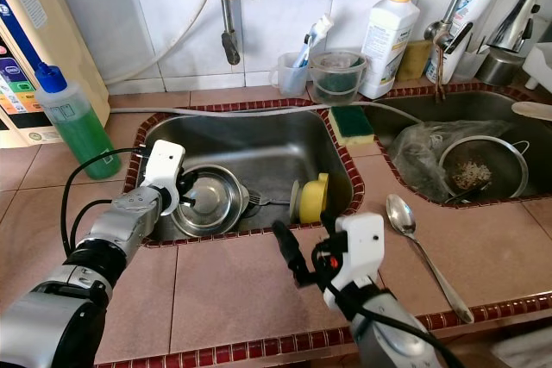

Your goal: Kitchen organization

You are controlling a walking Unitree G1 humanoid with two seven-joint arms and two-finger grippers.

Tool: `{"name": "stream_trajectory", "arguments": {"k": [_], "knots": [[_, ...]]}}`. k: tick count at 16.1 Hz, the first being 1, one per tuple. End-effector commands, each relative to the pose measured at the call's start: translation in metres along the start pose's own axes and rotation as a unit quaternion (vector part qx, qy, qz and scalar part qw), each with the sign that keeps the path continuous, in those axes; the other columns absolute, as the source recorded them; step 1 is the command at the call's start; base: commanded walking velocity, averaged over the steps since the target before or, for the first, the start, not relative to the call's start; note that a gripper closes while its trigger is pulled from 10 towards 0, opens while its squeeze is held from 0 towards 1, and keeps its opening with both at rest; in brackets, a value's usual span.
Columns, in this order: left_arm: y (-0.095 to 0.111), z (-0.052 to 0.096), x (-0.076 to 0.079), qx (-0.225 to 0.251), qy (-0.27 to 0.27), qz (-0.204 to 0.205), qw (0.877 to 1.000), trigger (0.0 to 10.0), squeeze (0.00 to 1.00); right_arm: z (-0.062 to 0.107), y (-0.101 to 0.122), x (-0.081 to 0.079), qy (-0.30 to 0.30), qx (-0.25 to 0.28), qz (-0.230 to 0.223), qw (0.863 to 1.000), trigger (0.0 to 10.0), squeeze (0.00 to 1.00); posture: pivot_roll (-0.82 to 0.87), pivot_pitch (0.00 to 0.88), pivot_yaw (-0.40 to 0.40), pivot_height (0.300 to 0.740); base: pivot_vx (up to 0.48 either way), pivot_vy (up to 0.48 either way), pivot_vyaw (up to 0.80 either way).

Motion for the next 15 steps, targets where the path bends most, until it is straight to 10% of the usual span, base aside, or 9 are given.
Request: {"name": "stream_trajectory", "arguments": {"k": [1, 15], "knots": [[0.001, 0.000, 0.002, -0.003, -0.007, -0.003, 1.000, 10.0, 1.00, -0.001, -0.003, 0.002, -0.002, -0.004, -0.006, 1.000, 10.0, 0.00, -0.20, 0.054, 0.052, 0.740, 0.000, 0.000, 0.00], [-0.009, 0.020, -0.013, -0.006, -0.072, -0.009, 0.997, 10.0, 1.00, -0.028, 0.006, 0.004, 0.049, 0.009, 0.026, 0.998, 10.0, 0.00, -0.10, 0.003, -0.024, 0.740, 0.000, 0.000, 0.00]]}}
Point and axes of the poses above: a point about 5 cm out from each wrist's last joint towards the gripper, its own z axis pointing back from the gripper into the wrist, its own y axis along the axis of the wrist's last joint, x = y × z, the point moved 4 cm from there along -z, pointing out of the wrist towards the gripper, and after that the axes turned 6 degrees about z, right-handed, at the moved point
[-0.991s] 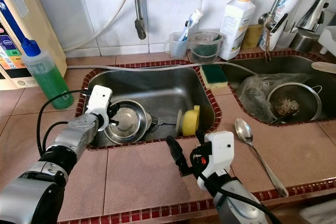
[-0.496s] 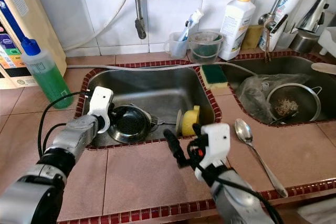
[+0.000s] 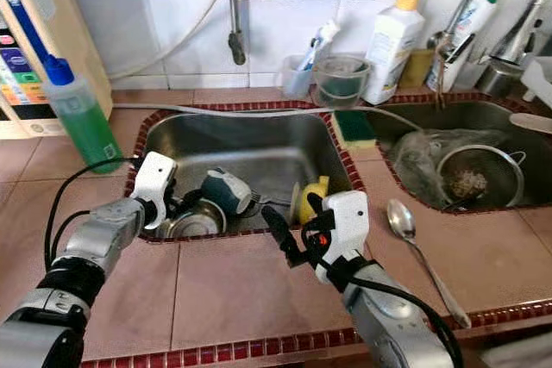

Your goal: Kitchen organization

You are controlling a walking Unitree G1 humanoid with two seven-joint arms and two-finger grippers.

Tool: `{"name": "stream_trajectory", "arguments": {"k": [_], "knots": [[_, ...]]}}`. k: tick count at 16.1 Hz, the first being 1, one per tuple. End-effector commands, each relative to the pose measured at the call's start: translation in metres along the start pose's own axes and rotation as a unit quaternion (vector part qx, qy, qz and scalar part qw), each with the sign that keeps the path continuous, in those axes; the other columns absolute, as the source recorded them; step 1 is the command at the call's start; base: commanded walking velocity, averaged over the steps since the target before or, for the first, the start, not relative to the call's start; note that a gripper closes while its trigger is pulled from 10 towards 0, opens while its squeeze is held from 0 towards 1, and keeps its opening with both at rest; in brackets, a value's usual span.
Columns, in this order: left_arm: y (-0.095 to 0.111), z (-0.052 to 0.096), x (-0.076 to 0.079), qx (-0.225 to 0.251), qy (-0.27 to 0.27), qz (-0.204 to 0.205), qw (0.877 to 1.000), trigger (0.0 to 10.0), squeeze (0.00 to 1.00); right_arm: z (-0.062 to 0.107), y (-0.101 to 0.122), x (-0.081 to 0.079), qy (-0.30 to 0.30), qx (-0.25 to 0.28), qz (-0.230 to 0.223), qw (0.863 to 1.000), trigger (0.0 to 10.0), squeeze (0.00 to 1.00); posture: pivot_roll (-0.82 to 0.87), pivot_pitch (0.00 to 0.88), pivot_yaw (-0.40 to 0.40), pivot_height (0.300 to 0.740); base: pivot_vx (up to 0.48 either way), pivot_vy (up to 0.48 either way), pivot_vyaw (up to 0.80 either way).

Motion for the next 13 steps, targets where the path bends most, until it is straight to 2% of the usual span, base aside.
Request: {"name": "stream_trajectory", "arguments": {"k": [1, 2, 4, 6, 7, 9, 11, 13], "knots": [[0.012, 0.004, -0.004, 0.027, 0.004, 0.009, 1.000, 10.0, 1.00, -0.002, 0.003, 0.002, 0.002, 0.008, 0.006, 1.000, 10.0, 0.00, -0.09, 0.000, -0.029, 0.740, 0.000, 0.000, 0.00], [0.033, 0.012, -0.006, 0.095, 0.009, 0.040, 0.995, 10.0, 0.97, -0.006, 0.010, 0.005, -0.007, 0.031, 0.012, 0.999, 10.0, 0.00, -0.07, 0.000, -0.034, 0.740, 0.000, 0.000, 0.00], [0.052, 0.027, -0.006, 0.170, 0.015, 0.073, 0.983, 10.0, 0.00, -0.013, 0.020, 0.012, -0.032, 0.061, 0.026, 0.997, 10.0, 0.00, -0.06, 0.000, -0.041, 0.740, 0.000, 0.000, 0.00], [0.051, 0.044, 0.001, 0.217, 0.023, 0.060, 0.974, 10.0, 0.00, -0.021, 0.030, 0.024, -0.081, 0.094, 0.048, 0.991, 10.0, 0.00, -0.04, 0.000, -0.052, 0.740, 0.000, 0.000, 0.00], [0.046, 0.049, 0.001, 0.218, 0.049, 0.062, 0.973, 10.0, 0.00, -0.025, 0.033, 0.029, -0.099, 0.101, 0.069, 0.988, 10.0, 0.00, -0.03, 0.000, -0.055, 0.740, 0.000, 0.000, 0.00], [0.042, 0.055, 0.005, 0.222, 0.055, 0.055, 0.972, 10.0, 0.00, -0.027, 0.034, 0.033, -0.108, 0.110, 0.068, 0.986, 10.0, 0.00, -0.02, 0.000, -0.060, 0.740, 0.000, 0.000, 0.00], [0.042, 0.061, 0.013, 0.234, 0.045, 0.085, 0.968, 10.0, 0.00, -0.029, 0.035, 0.036, -0.115, 0.120, 0.066, 0.984, 10.0, 0.00, -0.01, 0.000, -0.065, 0.740, 0.000, 0.000, 0.00], [0.043, 0.065, 0.020, 0.249, 0.041, 0.081, 0.964, 10.0, 0.00, -0.032, 0.035, 0.038, -0.119, 0.124, 0.069, 0.983, 10.0, 0.00, -0.01, 0.000, -0.067, 0.740, 0.000, 0.000, 0.00]]}}
Point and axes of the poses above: a point about 5 cm out from each wrist's last joint towards the gripper, its own z axis pointing back from the gripper into the wrist, its own y axis along the axis of the wrist's last joint, x = y × z, the point moved 4 cm from there along -z, pointing out of the wrist towards the gripper, and after that the axes turned 6 degrees about z, right-handed, at the moved point
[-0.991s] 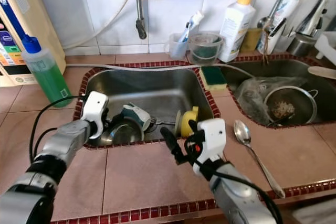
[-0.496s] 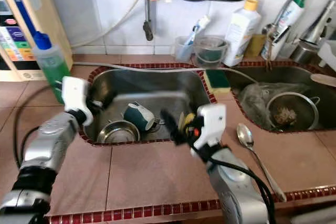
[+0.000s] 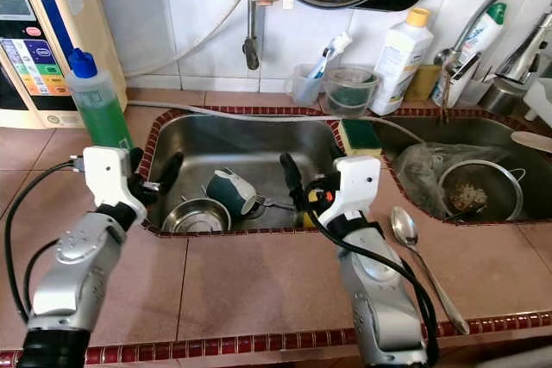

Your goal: Kitchen organization

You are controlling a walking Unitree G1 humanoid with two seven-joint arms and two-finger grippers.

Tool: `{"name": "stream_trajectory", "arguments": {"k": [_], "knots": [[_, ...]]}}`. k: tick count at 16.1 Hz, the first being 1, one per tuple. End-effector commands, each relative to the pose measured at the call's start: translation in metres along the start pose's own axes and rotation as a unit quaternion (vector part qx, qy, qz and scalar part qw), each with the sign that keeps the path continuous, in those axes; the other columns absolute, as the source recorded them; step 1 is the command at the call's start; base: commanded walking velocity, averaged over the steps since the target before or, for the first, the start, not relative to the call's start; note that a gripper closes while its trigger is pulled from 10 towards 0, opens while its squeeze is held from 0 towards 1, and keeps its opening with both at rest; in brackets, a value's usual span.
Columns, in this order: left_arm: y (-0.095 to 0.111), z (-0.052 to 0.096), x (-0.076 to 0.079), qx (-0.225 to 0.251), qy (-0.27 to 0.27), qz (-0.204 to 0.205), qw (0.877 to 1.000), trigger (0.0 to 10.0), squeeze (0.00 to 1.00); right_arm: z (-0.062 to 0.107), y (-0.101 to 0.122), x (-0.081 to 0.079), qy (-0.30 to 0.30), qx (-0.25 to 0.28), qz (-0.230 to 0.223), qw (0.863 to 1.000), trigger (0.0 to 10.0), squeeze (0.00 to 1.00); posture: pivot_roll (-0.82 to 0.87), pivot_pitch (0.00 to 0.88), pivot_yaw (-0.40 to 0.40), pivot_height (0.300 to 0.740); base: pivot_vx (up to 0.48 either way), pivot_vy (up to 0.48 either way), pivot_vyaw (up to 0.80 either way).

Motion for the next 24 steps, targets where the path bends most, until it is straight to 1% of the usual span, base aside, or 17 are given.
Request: {"name": "stream_trajectory", "arguments": {"k": [1, 4, 5, 8, 12, 20, 21, 22, 24], "knots": [[0.0056, 0.0010, 0.0055, 0.014, -0.011, -0.001, 1.000, 10.0, 0.00, -0.0010, -0.0001, 0.0059, -0.010, 0.001, 0.007, 1.000, 10.0, 0.00, -0.01, 0.000, -0.067, 0.740, 0.000, 0.000, 0.00], [0.0064, 0.0019, 0.0056, 0.015, -0.011, -0.010, 1.000, 10.0, 0.00, -0.0038, 0.0006, 0.0069, -0.014, 0.005, 0.005, 1.000, 10.0, 0.00, -0.01, 0.000, -0.067, 0.740, 0.000, -0.096, 0.00], [0.0080, 0.0021, 0.0030, 0.017, -0.006, 0.004, 1.000, 10.0, 0.00, -0.0043, 0.0004, 0.0072, -0.015, 0.007, 0.004, 1.000, 10.0, 0.00, -0.01, 0.000, -0.068, 0.740, 0.000, -0.401, 0.00], [0.0096, 0.0025, 0.0013, 0.019, -0.005, 0.006, 1.000, 10.0, 0.00, -0.0039, 0.0000, 0.0075, -0.016, 0.007, 0.004, 1.000, 10.0, 0.00, -0.01, 0.000, -0.069, 0.740, 0.000, -0.474, 0.00], [0.0091, 0.0049, 0.0032, 0.015, -0.001, 0.010, 1.000, 10.0, 0.00, -0.0038, -0.0019, 0.0083, -0.016, 0.011, 0.005, 1.000, 10.0, 0.00, -0.01, 0.000, -0.072, 0.740, 0.000, -0.480, 0.00], [0.0085, 0.0025, 0.0060, 0.010, -0.004, 0.020, 1.000, 10.0, 0.00, -0.0045, -0.0021, 0.0083, -0.013, 0.015, 0.005, 1.000, 10.0, 0.00, -0.02, 0.000, -0.073, 0.740, 0.000, -0.479, 0.00], [0.0080, 0.0031, 0.0063, 0.011, -0.003, 0.029, 1.000, 10.0, 0.00, -0.0042, -0.0024, 0.0083, -0.013, 0.014, 0.006, 1.000, 10.0, 0.00, -0.02, 0.000, -0.075, 0.740, 0.000, 0.000, 0.00], [0.0071, 0.0037, 0.0054, 0.011, 0.001, 0.052, 0.999, 10.0, 0.00, -0.0040, -0.0028, 0.0081, -0.013, 0.014, 0.005, 1.000, 10.0, 0.00, -0.02, 0.000, -0.075, 0.740, 0.000, 0.000, 0.00], [0.0075, 0.0043, 0.0068, 0.011, -0.003, 0.055, 0.998, 10.0, 0.00, -0.0037, -0.0036, 0.0081, -0.013, 0.013, 0.005, 1.000, 10.0, 0.00, -0.02, 0.000, -0.075, 0.740, 0.000, 0.000, 0.00]]}}
Point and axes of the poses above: a point about 5 cm out from each wrist's last joint towards the gripper, its own z axis pointing back from the gripper into the wrist, its own y axis along the axis of the wrist's last joint, x = y × z, the point moved 4 cm from there along -z, pointing out of the wrist towards the gripper, and after that the axes turned 6 degrees about z, right-handed, at the moved point
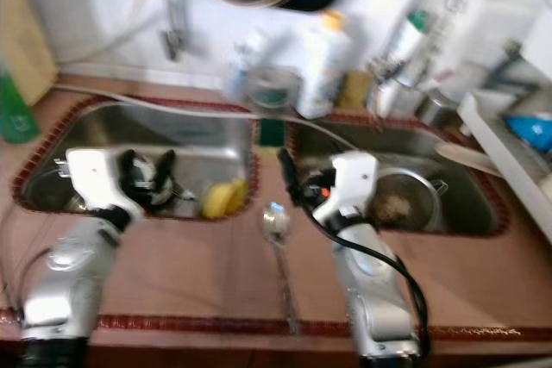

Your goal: Kitchen organization

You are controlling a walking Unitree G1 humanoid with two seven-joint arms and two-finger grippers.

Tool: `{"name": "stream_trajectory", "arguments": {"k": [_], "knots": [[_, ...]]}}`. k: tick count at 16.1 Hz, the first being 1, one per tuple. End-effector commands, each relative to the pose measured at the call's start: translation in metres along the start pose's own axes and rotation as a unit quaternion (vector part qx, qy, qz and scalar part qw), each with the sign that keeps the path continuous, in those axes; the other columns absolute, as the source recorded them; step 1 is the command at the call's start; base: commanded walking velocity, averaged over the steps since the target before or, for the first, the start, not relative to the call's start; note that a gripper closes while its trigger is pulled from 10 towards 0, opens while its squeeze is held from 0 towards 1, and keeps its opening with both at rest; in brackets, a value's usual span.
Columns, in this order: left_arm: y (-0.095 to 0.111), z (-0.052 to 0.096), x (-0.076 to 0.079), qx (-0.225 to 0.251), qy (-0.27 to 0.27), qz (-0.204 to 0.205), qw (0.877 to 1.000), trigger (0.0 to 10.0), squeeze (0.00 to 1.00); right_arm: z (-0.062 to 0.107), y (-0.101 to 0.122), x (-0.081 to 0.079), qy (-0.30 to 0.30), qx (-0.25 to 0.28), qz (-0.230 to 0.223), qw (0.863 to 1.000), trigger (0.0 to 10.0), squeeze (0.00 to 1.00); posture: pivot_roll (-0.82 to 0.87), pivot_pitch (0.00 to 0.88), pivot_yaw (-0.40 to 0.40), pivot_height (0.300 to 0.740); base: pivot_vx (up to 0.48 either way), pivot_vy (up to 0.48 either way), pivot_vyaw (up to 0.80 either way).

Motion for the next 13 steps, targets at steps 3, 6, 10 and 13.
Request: {"name": "stream_trajectory", "arguments": {"k": [3, 6, 10, 13], "knots": [[0.0056, 0.0020, -0.0025, 0.002, 0.001, -0.009, 1.000, 10.0, 0.00, -0.0029, 0.0045, -0.0018, 0.004, 0.010, -0.001, 1.000, 10.0, 0.00, -0.01, 0.000, -0.079, 0.740, 0.000, 0.000, 0.00], [0.0037, 0.0028, -0.0008, -0.003, -0.002, -0.004, 1.000, 10.0, 0.00, -0.0032, 0.0041, -0.0025, 0.007, 0.010, -0.001, 1.000, 10.0, 0.00, -0.01, 0.000, -0.079, 0.740, 0.000, 0.000, 0.00], [0.0018, 0.0037, 0.0000, -0.009, -0.004, -0.006, 1.000, 10.0, 0.00, -0.0038, 0.0030, -0.0052, 0.012, 0.010, -0.003, 1.000, 10.0, 0.00, -0.01, 0.000, -0.079, 0.740, 0.000, 0.000, 0.00], [-0.0001, 0.0033, 0.0011, -0.015, -0.005, -0.012, 1.000, 10.0, 0.00, -0.0037, 0.0023, -0.0060, 0.014, 0.009, -0.003, 1.000, 10.0, 0.00, -0.01, 0.000, -0.078, 0.740, 0.000, 0.000, 0.00]]}}
Point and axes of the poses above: a point about 5 cm out from each wrist's last joint towards the gripper, its own z axis pointing back from the gripper into the wrist, its own y axis along the axis of the wrist's last joint, x = y × z, the point moved 4 cm from there along -z, pointing out of the wrist towards the gripper, and after that the axes turned 6 degrees about z, right-handed, at the moved point
